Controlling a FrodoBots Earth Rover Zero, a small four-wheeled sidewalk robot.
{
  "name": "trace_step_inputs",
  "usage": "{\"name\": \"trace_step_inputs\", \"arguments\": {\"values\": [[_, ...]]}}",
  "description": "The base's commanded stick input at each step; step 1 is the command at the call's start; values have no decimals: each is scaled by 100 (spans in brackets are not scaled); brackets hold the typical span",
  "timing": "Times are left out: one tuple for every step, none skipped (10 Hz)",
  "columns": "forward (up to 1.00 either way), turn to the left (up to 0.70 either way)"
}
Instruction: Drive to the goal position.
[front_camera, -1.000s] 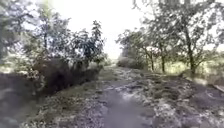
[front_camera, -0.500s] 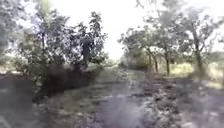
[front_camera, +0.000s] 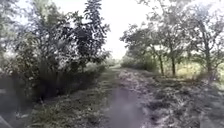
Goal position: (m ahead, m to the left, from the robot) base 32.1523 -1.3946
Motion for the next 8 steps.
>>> {"name": "trace_step_inputs", "arguments": {"values": [[85, -34], [85, -34], [85, -34], [85, -34], [84, -34], [84, -12], [82, 0], [81, 0]]}}
